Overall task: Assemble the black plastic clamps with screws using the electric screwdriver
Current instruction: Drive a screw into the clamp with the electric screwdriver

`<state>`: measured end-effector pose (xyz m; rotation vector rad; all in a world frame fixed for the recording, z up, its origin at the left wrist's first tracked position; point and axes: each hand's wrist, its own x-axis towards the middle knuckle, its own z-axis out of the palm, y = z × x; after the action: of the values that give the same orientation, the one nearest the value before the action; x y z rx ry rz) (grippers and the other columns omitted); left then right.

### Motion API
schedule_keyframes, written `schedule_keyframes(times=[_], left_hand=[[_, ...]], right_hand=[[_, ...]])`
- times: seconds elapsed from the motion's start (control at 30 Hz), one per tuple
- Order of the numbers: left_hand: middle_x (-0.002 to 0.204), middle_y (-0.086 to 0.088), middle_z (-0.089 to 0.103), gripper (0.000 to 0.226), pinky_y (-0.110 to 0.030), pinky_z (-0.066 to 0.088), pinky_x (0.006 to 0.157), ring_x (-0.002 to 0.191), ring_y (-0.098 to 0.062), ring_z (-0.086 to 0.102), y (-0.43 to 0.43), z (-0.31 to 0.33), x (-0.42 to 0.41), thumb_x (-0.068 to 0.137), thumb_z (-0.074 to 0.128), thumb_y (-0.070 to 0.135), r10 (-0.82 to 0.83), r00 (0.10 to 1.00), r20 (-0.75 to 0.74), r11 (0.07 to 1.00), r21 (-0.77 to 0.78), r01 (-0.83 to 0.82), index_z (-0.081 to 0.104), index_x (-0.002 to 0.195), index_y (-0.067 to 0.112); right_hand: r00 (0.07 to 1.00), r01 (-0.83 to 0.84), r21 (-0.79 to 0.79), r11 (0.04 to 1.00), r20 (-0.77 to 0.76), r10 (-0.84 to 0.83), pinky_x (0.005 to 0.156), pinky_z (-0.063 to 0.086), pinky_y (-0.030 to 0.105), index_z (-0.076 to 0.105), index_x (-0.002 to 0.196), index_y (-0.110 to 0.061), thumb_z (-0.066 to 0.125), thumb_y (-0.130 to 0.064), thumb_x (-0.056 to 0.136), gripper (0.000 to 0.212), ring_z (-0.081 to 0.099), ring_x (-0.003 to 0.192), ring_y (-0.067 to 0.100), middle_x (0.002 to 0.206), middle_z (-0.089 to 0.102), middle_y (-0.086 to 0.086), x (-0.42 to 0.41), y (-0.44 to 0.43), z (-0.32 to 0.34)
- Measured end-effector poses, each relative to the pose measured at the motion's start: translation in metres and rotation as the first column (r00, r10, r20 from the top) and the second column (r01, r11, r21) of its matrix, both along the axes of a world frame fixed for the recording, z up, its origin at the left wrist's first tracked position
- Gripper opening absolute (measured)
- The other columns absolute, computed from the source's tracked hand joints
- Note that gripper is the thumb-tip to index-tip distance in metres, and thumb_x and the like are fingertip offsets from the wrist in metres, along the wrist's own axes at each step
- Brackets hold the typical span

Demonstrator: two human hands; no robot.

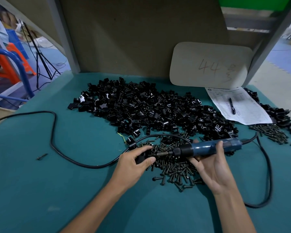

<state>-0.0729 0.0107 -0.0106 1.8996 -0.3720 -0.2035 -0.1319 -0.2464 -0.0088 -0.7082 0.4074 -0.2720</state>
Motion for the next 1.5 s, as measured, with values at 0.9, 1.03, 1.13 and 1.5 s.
schedule_keyframes(times=[0.9,1.03,1.13,1.5], left_hand=[[0.112,0.040,0.060,0.038,-0.033,0.048,0.107,0.118,0.013,0.055,-0.001,-0.002,0.001,0.085,0.078,0.043,-0.007,0.999,0.040,1.000,0.020,0.006,0.062,0.113,0.063],[0.113,0.042,0.059,0.040,-0.034,0.046,0.109,0.121,0.010,0.055,0.000,-0.003,0.002,0.083,0.076,0.048,-0.004,0.999,0.047,1.000,0.017,0.003,0.061,0.119,0.057],[0.117,0.020,0.071,0.049,-0.039,0.049,0.107,0.118,-0.005,0.063,-0.001,-0.004,0.003,0.080,0.073,0.057,0.038,0.999,0.003,0.999,-0.033,-0.038,0.065,0.126,0.043],[0.091,0.017,0.075,0.041,-0.029,0.054,0.081,0.081,0.000,0.071,-0.001,-0.005,0.007,0.083,0.065,0.065,-0.005,0.997,-0.076,0.999,-0.054,0.000,0.067,0.115,0.040]], right_hand=[[0.999,0.005,0.019,1.000,-0.041,-0.004,0.086,0.062,0.047,0.042,0.149,-0.023,0.049,-0.058,0.093,0.067,0.065,0.124,0.031,0.137,0.063,0.022,-0.002,0.005,0.003],[0.999,0.013,0.032,0.999,-0.042,-0.012,0.086,0.062,0.047,0.043,0.148,-0.020,0.050,-0.058,0.091,0.070,0.066,0.123,0.030,0.136,0.063,0.021,-0.002,0.007,0.005],[1.000,-0.012,0.006,1.000,-0.011,0.012,0.086,0.061,0.041,0.046,0.145,-0.014,0.048,-0.058,0.092,0.068,0.065,0.124,0.029,0.137,0.064,0.022,-0.004,0.009,0.008],[0.997,-0.014,0.000,1.000,0.078,0.014,0.097,0.058,0.044,0.072,0.124,-0.020,0.045,-0.061,0.092,0.059,0.062,0.128,0.027,0.137,0.066,0.014,-0.007,0.012,0.017]])
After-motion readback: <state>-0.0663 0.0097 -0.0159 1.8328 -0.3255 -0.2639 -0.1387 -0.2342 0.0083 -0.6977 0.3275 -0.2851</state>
